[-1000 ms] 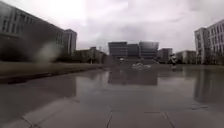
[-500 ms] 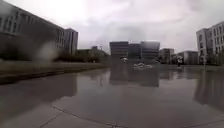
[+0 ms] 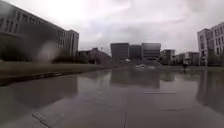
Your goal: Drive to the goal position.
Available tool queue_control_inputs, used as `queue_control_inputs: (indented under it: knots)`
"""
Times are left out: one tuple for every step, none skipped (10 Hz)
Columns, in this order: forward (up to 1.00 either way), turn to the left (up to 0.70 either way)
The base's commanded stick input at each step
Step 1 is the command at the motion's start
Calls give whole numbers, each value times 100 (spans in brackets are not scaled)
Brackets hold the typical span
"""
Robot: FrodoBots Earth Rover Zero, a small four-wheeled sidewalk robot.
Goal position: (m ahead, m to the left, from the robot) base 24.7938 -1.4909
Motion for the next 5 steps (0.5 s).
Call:
queue_control_inputs:
  knots:
    - [70, 0]
    - [70, 0]
    - [70, 0]
    - [70, 0]
    - [70, 0]
